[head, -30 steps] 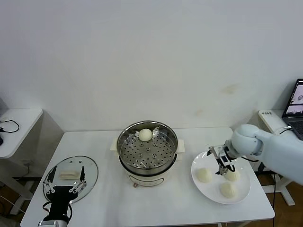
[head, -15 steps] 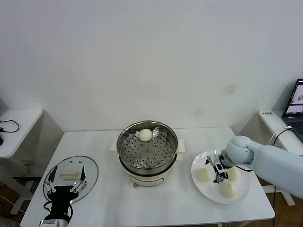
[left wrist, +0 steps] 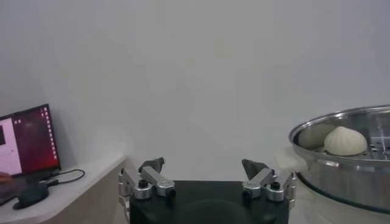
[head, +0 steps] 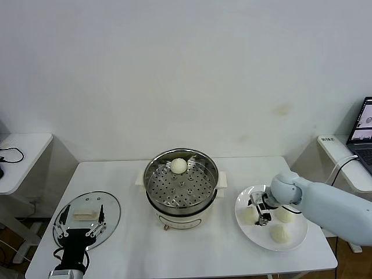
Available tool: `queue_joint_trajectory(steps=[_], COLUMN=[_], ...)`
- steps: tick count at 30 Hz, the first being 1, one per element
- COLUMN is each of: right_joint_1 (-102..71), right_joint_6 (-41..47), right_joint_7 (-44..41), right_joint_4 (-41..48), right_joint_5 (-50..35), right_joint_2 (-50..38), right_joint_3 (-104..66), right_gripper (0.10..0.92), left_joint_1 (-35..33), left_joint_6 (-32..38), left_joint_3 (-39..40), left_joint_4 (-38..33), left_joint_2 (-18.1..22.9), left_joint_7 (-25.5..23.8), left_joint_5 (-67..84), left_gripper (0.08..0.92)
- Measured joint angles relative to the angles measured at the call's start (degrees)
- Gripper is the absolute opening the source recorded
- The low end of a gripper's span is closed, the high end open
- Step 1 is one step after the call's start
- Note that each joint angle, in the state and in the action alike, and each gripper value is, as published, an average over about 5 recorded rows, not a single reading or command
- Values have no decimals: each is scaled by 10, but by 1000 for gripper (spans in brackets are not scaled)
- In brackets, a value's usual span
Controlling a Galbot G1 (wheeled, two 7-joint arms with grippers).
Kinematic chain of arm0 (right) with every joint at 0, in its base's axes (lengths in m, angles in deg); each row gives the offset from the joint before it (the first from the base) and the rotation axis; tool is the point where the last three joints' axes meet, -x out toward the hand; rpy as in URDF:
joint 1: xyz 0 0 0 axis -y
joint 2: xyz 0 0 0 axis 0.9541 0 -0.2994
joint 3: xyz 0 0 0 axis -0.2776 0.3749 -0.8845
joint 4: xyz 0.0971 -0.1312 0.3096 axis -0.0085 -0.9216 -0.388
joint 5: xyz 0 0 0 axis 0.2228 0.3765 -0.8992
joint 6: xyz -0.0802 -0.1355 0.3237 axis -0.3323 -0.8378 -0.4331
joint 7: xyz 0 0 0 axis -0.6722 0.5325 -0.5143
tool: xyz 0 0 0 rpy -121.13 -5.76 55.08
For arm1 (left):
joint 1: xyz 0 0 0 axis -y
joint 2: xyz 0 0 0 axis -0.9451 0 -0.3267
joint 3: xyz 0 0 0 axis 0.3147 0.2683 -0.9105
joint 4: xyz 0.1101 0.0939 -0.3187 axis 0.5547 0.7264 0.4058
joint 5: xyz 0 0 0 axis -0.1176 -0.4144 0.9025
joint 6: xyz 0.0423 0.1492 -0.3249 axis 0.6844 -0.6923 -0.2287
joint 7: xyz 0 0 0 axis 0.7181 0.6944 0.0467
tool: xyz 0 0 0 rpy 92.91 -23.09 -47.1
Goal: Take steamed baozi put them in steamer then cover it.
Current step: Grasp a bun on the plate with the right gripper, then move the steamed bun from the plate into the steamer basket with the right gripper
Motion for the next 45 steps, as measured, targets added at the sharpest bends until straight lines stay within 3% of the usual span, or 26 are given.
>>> queue_joint_trajectory(steps=[7, 31, 45], right_joint_1=[1, 210, 397], right_joint_6=[-4, 12, 71], right_joint_7=[-11, -44, -7], right_joint_4=[8, -51, -43], right_joint_5=[-1, -90, -227], right_joint_2=[5, -46, 79], right_joint_3=[-4, 63, 160], right_gripper=[541, 560, 569], left_joint_1=[0, 15, 20], left_joint_6=[0, -7, -9], left_joint_3=[2, 19, 8], left_joint_4=[-1, -10, -10], left_joint_2=[1, -12, -21], left_joint_7=[0, -1, -1], left_joint_5=[-1, -4, 5], left_gripper=[823, 823, 823])
